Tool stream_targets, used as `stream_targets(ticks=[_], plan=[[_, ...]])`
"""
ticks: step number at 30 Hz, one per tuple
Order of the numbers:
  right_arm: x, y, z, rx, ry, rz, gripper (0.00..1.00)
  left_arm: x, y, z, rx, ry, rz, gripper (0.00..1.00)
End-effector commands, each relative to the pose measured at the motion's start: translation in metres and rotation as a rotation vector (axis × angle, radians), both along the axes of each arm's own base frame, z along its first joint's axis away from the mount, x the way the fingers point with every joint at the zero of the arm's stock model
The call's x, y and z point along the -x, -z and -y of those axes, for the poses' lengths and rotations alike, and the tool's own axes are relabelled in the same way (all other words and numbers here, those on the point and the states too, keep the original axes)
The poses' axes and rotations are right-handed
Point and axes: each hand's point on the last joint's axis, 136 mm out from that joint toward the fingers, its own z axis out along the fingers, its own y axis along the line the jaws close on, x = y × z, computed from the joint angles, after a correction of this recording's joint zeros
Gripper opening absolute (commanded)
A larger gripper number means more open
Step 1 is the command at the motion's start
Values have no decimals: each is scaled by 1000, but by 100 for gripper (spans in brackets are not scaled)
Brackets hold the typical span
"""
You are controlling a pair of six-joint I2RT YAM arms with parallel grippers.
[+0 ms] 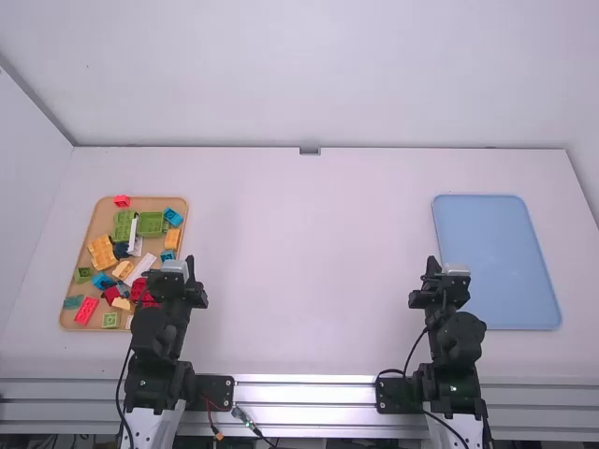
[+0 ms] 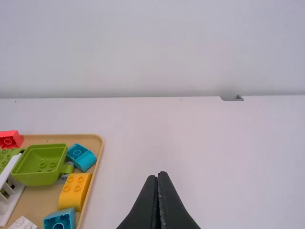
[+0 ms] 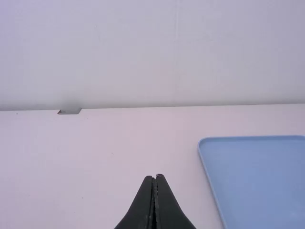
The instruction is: Assemble lego blocks to make yellow taxi
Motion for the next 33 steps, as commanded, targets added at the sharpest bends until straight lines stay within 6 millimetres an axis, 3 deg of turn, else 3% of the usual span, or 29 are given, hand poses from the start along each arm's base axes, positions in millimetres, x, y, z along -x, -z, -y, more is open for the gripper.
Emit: stream_targets(ticks=[1,15,33], plan=[[0,0,0,-1,-2,-1,1,0,0,0,0,0,0,0],[-1,-11,-1,15,-10,-25,9,-1,-12,-3,-20,-17,-42,9],[-26,-55,-7,49,-54,-115,38,-26,-59,-14,-87,-77,-193,38]])
